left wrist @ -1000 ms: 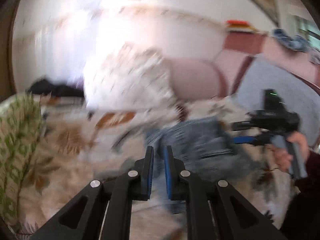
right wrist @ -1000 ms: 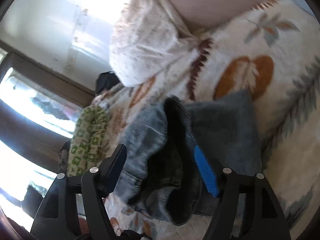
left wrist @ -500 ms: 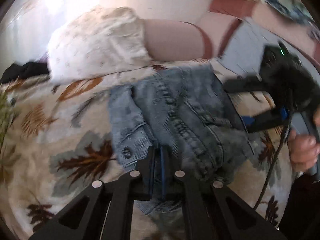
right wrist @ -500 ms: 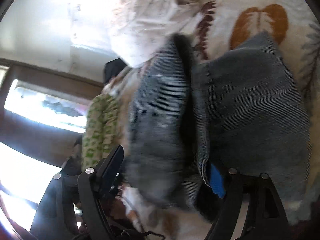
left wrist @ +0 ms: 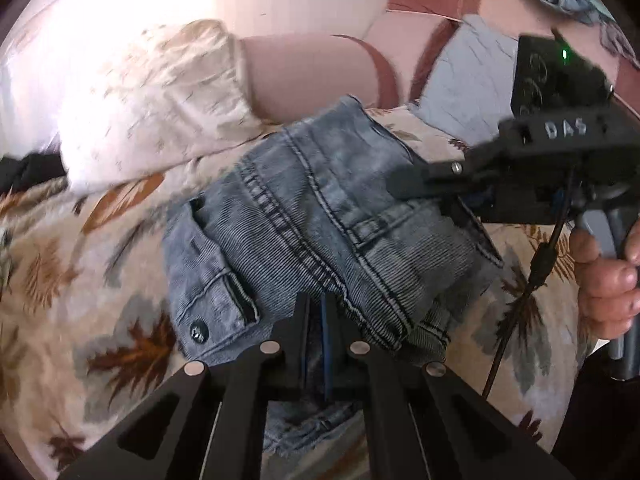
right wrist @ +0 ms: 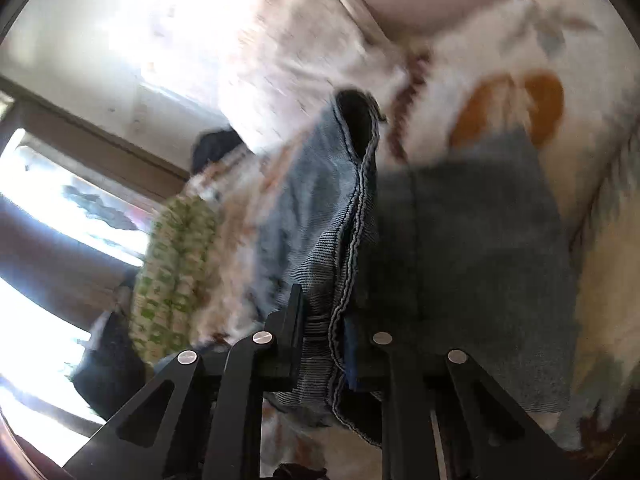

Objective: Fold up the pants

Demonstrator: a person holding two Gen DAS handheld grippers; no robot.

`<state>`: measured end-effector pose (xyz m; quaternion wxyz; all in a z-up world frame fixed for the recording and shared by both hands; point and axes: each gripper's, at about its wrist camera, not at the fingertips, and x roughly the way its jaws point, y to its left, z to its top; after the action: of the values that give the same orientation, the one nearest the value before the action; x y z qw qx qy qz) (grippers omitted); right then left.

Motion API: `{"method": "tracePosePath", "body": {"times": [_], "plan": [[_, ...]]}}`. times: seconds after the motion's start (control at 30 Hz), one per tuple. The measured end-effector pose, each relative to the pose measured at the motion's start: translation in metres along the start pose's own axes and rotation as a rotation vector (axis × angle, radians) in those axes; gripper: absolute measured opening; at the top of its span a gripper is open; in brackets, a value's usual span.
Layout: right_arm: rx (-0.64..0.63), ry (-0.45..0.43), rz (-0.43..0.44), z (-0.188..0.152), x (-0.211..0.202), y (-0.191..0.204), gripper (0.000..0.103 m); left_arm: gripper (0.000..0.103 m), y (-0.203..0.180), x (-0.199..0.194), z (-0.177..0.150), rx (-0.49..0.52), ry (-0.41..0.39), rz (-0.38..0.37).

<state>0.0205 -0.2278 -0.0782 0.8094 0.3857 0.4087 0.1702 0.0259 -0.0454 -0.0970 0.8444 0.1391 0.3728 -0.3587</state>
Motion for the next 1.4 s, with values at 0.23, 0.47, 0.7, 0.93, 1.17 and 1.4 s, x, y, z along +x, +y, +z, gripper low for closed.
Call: {"method": "tracePosePath", "body": {"times": [0.23, 0.47, 0.7, 0.93, 1.17, 1.4], "plan": [[0.115, -0.081, -0.046, 0.019, -0.051, -0.050, 0.015, 0.005, -0.059, 0.034, 0.028, 0.061, 0.023, -0.030], [0.311, 0.117, -0.159, 0.013, -0.015, -0.117, 0.023, 0.008, -0.039, 0.024, 0.019, -0.036, 0.055, -0.103], [0.093, -0.135, -0.210, 0.021, -0.073, -0.063, 0.040, 0.015, -0.002, -0.031, 0.038, -0.072, -0.090, 0.032], [-0.086, -0.031, -0.214, -0.002, -0.040, -0.016, 0.040, 0.016, 0.009, 0.007, 0.016, -0.138, 0.051, 0.071], [-0.066, 0.184, -0.350, -0.034, 0.001, -0.036, 0.036, 0.016, 0.004, 0.039, -0.020, -0.133, 0.140, 0.102], [-0.069, 0.177, -0.287, -0.023, -0.006, -0.028, 0.040, 0.016, 0.020, 0.005, 0.008, -0.175, 0.059, 0.041]]}}
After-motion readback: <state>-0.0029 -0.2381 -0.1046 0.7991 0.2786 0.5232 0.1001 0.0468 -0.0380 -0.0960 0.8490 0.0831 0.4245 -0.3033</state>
